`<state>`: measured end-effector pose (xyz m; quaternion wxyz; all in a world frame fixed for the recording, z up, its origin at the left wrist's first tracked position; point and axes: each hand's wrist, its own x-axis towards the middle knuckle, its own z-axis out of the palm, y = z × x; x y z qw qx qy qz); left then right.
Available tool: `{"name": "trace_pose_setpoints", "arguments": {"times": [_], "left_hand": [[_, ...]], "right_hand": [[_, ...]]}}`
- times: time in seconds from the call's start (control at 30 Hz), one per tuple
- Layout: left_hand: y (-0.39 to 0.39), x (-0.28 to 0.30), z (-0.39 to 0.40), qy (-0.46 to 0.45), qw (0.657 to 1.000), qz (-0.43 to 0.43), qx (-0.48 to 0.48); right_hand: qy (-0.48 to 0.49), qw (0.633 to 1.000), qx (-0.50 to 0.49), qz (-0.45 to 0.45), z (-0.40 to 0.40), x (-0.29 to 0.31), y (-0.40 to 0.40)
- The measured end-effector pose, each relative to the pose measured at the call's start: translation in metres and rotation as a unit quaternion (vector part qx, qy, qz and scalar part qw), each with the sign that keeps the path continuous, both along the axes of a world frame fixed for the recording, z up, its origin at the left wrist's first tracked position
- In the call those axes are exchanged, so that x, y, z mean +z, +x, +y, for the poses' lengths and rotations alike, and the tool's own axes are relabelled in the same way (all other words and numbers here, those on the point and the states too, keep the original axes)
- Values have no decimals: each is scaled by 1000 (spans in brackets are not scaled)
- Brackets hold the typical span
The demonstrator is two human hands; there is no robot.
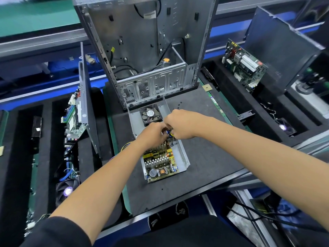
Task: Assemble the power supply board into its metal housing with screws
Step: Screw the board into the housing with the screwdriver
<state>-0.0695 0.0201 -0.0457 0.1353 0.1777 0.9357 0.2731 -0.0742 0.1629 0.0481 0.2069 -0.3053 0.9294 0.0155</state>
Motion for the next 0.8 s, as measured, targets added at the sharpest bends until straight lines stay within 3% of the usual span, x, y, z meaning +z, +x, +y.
{"name": "trace_pose_setpoints", "arguments": {"times": [0.4,0.57,0.8], "left_hand": [[0,-2,0,-2,1000,-12,13],[-3,0,-3,47,999,-7,-5],[1,8,-4,72,994,-83,1]], "right_hand": [[-11,1000,-2,-6,1,4,0],[-58,998,-19,6,5,8,-4],[-134,990,-38,25,15,20,-13]]}}
